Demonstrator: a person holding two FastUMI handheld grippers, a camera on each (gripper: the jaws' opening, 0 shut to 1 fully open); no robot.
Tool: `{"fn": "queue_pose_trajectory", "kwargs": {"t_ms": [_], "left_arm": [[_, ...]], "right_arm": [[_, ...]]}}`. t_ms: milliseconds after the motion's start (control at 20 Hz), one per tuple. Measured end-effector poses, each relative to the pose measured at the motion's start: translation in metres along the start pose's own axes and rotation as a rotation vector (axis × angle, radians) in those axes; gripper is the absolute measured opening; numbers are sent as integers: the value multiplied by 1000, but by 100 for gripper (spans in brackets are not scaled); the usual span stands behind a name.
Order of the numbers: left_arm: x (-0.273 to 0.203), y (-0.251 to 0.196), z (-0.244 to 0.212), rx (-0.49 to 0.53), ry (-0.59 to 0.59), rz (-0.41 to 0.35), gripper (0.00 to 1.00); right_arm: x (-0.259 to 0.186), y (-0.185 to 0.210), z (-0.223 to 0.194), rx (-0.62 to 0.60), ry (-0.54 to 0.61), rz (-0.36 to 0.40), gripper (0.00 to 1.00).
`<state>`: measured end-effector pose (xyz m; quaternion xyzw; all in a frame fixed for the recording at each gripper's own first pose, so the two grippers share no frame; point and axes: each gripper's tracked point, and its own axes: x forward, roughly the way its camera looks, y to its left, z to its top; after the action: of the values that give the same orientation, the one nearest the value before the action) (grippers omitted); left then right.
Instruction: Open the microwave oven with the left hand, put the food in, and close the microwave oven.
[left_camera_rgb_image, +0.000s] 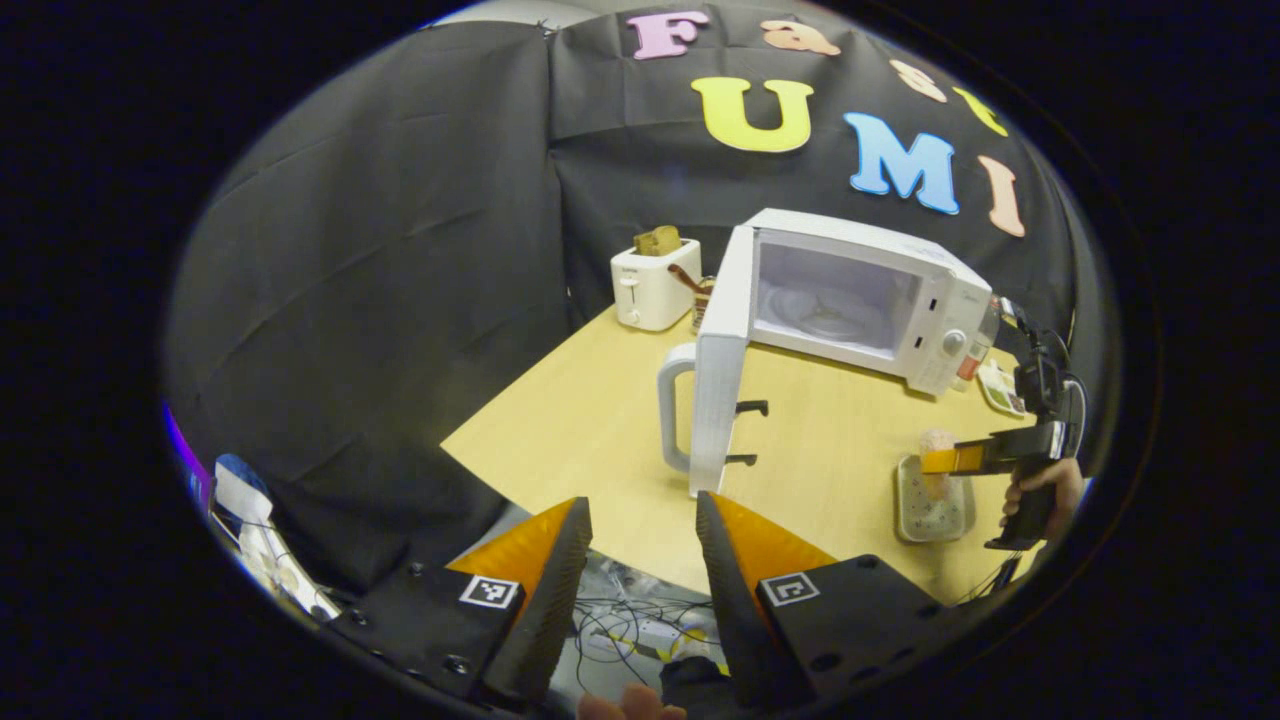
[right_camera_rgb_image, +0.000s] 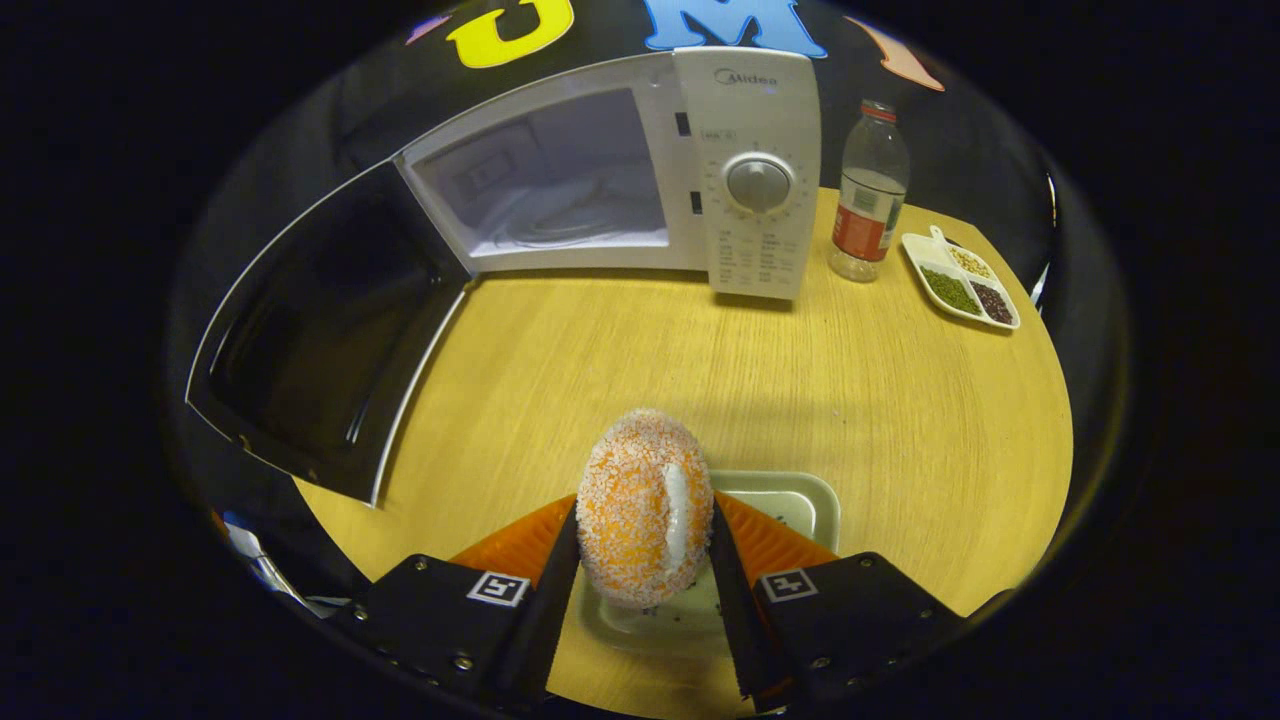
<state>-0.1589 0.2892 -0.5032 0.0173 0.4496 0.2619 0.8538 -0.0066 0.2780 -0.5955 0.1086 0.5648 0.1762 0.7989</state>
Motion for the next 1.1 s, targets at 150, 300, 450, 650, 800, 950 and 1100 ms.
{"fn": "queue_pose_trajectory", "kwargs": {"t_ms": [150, 300, 450, 650, 800, 950, 1100], "left_arm": [[-27, 3, 1, -15, 9, 44, 73], [-46, 9, 3, -69, 8, 56, 73], [-54, 16, 13, -96, -11, 40, 73], [-58, 28, 21, -38, -28, 25, 73], [-61, 30, 20, -8, -29, 5, 73], [-60, 32, 17, 14, -24, 8, 73], [-60, 36, 13, 5, -12, 21, 73]], "right_arm": [[8, 22, 27, 64, -56, 53, 69], [19, 45, 54, 142, -107, 94, 69], [34, 64, 87, 206, -184, 104, 69], [62, 89, 146, 340, -344, 124, 69], [79, 101, 191, 410, -465, 122, 69], [99, 114, 219, 451, -534, 122, 68], [118, 113, 236, 458, -568, 84, 68]]}}
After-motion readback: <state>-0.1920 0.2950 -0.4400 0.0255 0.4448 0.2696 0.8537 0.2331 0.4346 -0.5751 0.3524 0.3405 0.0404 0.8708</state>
